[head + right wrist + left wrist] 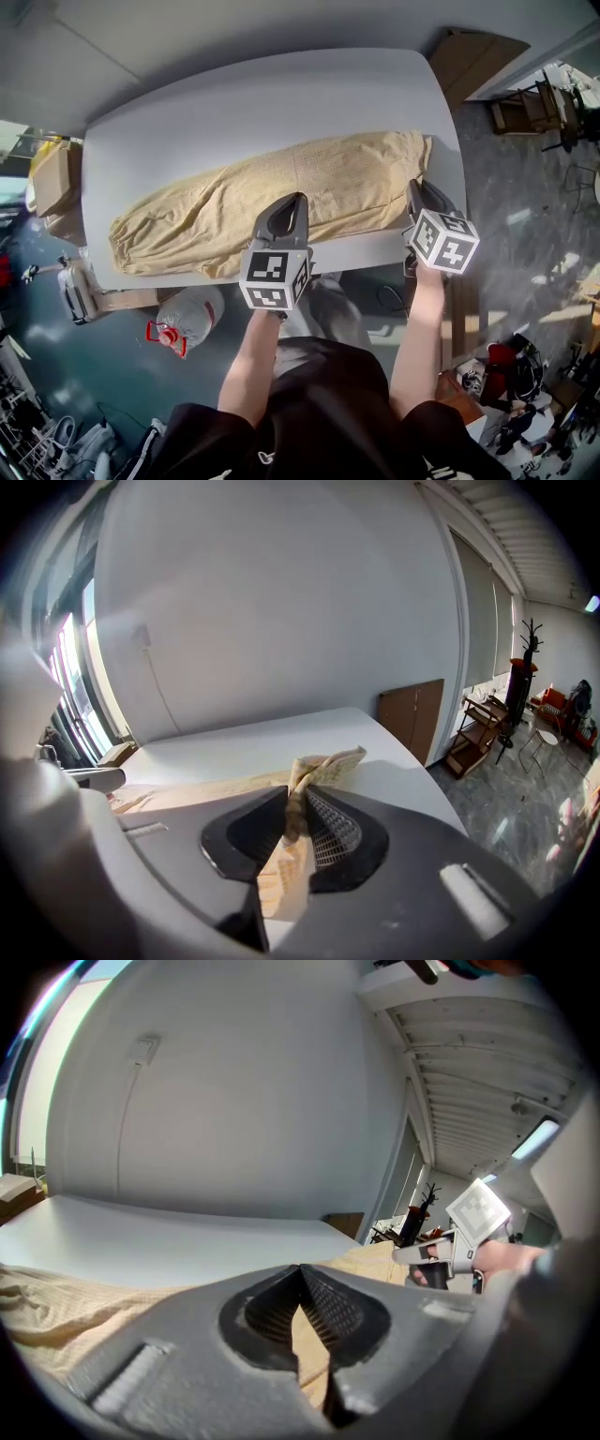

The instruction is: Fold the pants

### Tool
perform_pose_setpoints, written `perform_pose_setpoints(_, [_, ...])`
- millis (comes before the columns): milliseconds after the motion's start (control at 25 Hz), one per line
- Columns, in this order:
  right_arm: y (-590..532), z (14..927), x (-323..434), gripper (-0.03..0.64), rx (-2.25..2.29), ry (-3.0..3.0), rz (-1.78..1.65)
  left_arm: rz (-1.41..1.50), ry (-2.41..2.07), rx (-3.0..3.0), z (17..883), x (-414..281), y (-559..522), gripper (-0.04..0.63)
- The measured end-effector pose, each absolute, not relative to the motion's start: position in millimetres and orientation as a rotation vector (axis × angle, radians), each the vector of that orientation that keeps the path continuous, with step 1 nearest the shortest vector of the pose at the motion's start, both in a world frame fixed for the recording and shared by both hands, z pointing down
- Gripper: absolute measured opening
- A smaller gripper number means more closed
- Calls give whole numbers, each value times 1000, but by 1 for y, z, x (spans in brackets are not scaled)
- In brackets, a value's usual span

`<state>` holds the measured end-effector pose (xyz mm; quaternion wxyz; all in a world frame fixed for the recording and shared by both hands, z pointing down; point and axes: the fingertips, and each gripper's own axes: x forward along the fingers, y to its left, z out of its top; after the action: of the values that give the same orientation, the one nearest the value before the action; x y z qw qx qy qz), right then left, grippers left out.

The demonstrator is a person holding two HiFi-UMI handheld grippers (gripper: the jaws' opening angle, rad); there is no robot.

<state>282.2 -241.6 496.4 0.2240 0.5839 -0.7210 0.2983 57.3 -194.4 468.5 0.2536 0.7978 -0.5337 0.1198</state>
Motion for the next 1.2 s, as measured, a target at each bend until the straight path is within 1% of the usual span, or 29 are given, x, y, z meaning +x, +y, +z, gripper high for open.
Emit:
perform_pose_setpoints(360, [-255, 472, 190, 65, 1483, -2116, 743, 266, -1596, 2097, 449, -25, -179, 5])
perform_pose_setpoints(760, [-255, 458, 65, 64, 1286, -2229, 671, 203, -1734, 1994, 437, -121, -159, 5])
perform_pose_setpoints(1200, [-207, 476, -61, 66, 954, -2255, 556, 154, -1777, 1929, 444, -183, -144, 5])
